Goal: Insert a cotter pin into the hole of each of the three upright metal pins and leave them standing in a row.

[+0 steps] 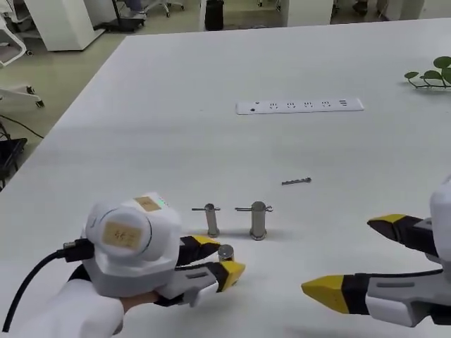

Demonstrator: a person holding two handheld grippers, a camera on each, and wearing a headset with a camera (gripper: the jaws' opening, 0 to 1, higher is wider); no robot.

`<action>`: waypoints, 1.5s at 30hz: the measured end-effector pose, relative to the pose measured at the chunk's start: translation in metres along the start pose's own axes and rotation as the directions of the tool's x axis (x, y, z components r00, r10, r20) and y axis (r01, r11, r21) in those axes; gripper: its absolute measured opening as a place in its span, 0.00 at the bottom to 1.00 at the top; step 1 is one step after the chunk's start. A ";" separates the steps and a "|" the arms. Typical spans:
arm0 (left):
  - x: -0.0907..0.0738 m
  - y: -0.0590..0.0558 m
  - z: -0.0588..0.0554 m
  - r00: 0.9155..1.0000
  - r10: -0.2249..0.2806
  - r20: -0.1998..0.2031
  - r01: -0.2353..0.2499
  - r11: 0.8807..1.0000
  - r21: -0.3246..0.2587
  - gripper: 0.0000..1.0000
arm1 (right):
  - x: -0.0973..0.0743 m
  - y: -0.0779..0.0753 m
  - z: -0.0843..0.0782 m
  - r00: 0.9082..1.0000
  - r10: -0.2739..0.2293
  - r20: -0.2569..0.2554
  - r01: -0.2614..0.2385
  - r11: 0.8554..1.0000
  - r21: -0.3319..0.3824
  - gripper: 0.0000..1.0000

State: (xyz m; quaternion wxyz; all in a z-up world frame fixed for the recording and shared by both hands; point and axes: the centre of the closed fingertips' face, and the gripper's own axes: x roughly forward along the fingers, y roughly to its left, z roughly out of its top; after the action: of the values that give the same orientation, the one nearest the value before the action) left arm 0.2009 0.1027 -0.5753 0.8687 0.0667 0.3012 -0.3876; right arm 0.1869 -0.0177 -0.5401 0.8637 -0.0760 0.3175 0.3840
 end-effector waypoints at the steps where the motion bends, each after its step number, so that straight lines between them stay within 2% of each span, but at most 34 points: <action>1: -0.001 0.000 0.000 1.000 -0.005 0.000 0.005 1.000 0.008 0.29 | 0.000 0.000 0.000 1.000 0.000 0.000 0.000 1.000 0.000 0.82; 6: -0.011 -0.002 0.001 0.999 -0.040 0.011 0.040 0.999 0.029 0.45 | -0.001 0.001 -0.001 1.000 0.003 -0.002 -0.003 1.000 -0.005 0.82; 8: -0.014 0.000 0.001 0.999 -0.038 0.004 0.038 0.998 0.050 0.48 | -0.001 0.000 -0.001 1.000 -0.002 -0.004 0.002 1.000 -0.001 0.83; 11: -0.020 0.002 0.003 0.999 -0.039 0.018 0.039 0.999 0.028 0.50 | -0.001 -0.001 -0.001 1.000 -0.003 -0.002 0.003 1.000 0.000 0.83; 15: -0.023 0.004 0.003 0.999 -0.045 0.024 0.045 0.999 0.010 0.66 | -0.002 -0.001 0.000 1.000 -0.005 -0.009 0.005 1.000 -0.015 0.84; 18: -0.026 0.005 0.003 0.998 -0.055 0.029 0.055 0.998 0.000 0.70 | -0.002 0.000 0.000 1.000 0.003 -0.009 -0.003 1.000 -0.017 0.83; 22: -0.027 0.002 0.002 0.997 -0.073 0.031 0.073 0.997 -0.008 0.79 | -0.001 0.001 -0.001 1.000 0.006 -0.016 -0.007 1.000 -0.023 0.83; 24: -0.026 0.001 0.002 0.997 -0.072 0.029 0.073 0.997 -0.018 0.88 | 0.000 0.001 -0.001 1.000 0.007 -0.017 -0.007 1.000 -0.022 0.83; 25: -0.026 -0.002 0.001 0.996 -0.088 0.029 0.089 0.996 -0.020 0.92 | 0.000 0.001 -0.001 1.000 0.007 -0.017 -0.008 1.000 -0.023 0.83; 29: -0.027 -0.007 0.001 0.994 -0.108 0.033 0.108 0.994 -0.011 0.98 | 0.000 0.001 -0.002 1.000 0.007 -0.019 -0.007 1.000 -0.022 0.83; 32: -0.027 -0.010 0.005 0.992 -0.117 0.049 0.118 0.993 -0.009 0.99 | 0.000 0.002 -0.003 1.000 0.006 -0.021 -0.007 1.000 -0.020 0.83; 39: -0.029 -0.009 0.014 0.990 -0.112 0.082 0.114 0.993 -0.029 0.99 | 0.000 0.003 -0.004 1.000 0.007 -0.026 -0.008 1.000 -0.025 0.83; 45: -0.029 -0.008 0.007 0.992 -0.115 0.049 0.116 0.993 -0.021 0.99 | -0.001 -0.001 0.000 1.000 -0.003 -0.021 0.003 0.999 -0.032 0.81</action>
State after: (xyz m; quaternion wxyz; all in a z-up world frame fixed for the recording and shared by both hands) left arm 0.1832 0.1132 -0.5522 0.8526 0.0296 0.2881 -0.4350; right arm 0.1864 -0.0190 -0.5397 0.8596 -0.0943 0.3204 0.3868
